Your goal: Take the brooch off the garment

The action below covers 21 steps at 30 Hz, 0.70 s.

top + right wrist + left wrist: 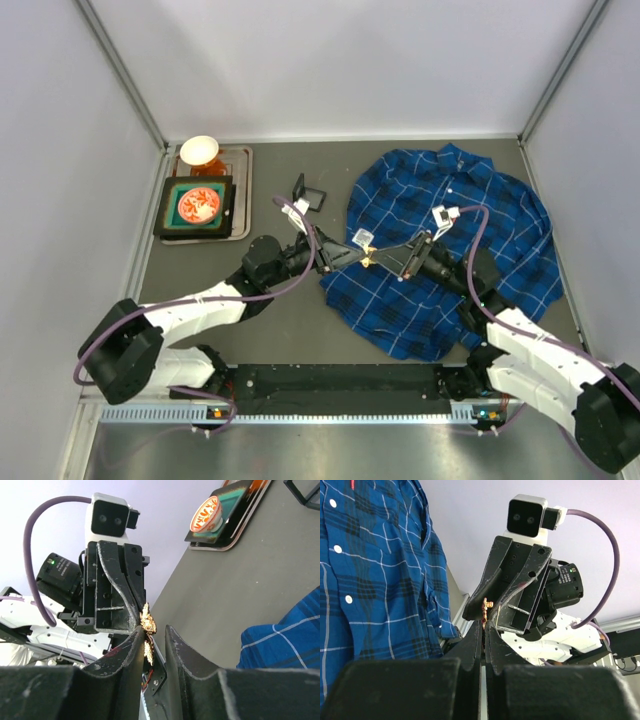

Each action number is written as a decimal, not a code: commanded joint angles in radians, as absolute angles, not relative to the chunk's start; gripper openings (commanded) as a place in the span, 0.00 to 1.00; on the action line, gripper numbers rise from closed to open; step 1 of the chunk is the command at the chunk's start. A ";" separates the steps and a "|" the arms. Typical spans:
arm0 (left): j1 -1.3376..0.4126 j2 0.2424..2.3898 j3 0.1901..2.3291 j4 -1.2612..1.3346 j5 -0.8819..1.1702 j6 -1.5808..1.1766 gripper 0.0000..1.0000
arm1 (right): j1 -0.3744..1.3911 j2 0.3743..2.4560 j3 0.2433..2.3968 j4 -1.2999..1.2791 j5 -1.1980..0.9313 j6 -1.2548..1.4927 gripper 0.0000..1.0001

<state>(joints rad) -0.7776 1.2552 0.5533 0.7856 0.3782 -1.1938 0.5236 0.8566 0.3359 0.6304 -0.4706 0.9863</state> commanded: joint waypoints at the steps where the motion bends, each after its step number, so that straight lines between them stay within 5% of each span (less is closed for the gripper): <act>1: -0.804 1.201 0.597 0.761 0.354 -1.106 0.00 | 0.540 0.832 0.377 0.580 -0.425 0.966 0.22; 21: -0.818 1.172 0.643 0.621 0.377 -1.009 0.00 | 0.549 0.759 0.557 0.086 -0.345 0.971 0.16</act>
<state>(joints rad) -0.8017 1.1931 0.6090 0.6121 0.3294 -1.0252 0.5350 0.7536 0.5007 0.1520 -0.3786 0.9707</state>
